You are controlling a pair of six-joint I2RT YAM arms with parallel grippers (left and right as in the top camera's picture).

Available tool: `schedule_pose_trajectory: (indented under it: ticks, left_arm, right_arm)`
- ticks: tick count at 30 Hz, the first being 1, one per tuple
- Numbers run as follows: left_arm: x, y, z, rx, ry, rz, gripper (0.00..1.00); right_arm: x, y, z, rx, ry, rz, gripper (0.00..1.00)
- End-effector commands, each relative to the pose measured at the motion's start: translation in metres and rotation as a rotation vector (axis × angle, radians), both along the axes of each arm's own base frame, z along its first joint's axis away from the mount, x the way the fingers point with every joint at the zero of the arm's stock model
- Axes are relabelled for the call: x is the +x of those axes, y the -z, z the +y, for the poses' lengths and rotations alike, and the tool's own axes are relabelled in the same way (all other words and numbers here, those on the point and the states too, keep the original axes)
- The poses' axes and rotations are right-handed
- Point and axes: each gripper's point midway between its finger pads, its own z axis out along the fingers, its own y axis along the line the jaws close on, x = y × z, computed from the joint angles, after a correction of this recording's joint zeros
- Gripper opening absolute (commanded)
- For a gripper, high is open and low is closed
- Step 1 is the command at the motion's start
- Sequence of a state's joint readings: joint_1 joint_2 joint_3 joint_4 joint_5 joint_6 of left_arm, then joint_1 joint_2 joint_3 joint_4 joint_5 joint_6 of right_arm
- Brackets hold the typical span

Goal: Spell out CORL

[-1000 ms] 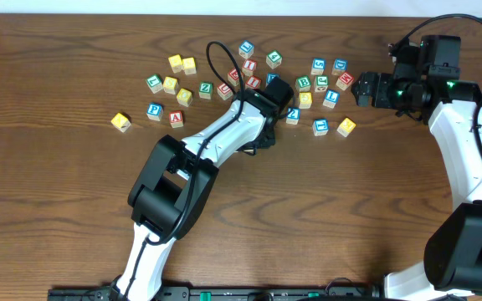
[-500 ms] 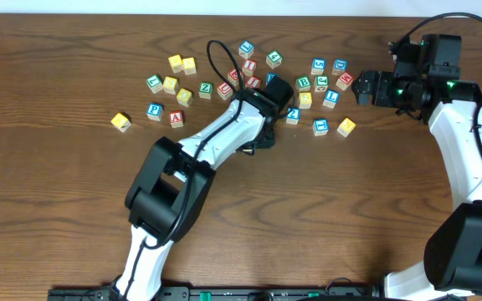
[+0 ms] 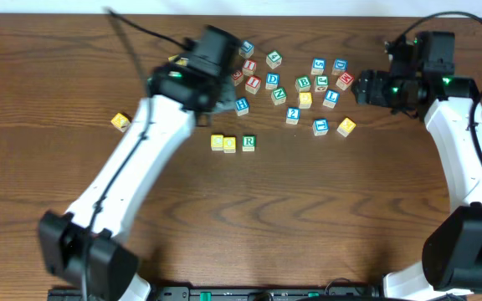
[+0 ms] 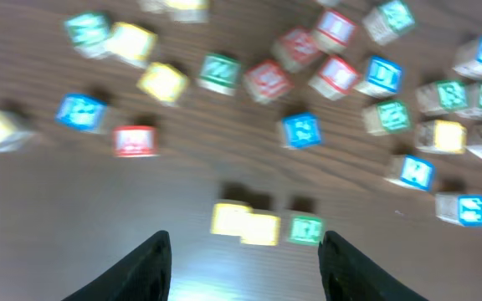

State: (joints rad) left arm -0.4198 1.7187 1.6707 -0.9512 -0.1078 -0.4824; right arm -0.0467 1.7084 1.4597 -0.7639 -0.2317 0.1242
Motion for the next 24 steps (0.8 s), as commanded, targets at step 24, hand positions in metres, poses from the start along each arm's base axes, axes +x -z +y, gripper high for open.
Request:
schedule_pose_trajectory:
  ticks: [24]
  left_arm:
    - [0.005, -0.012, 0.151, 0.072, -0.257, 0.034, 0.56]
  right_arm:
    - [0.071, 0.062, 0.029, -0.099, 0.234, 0.235, 0.59]
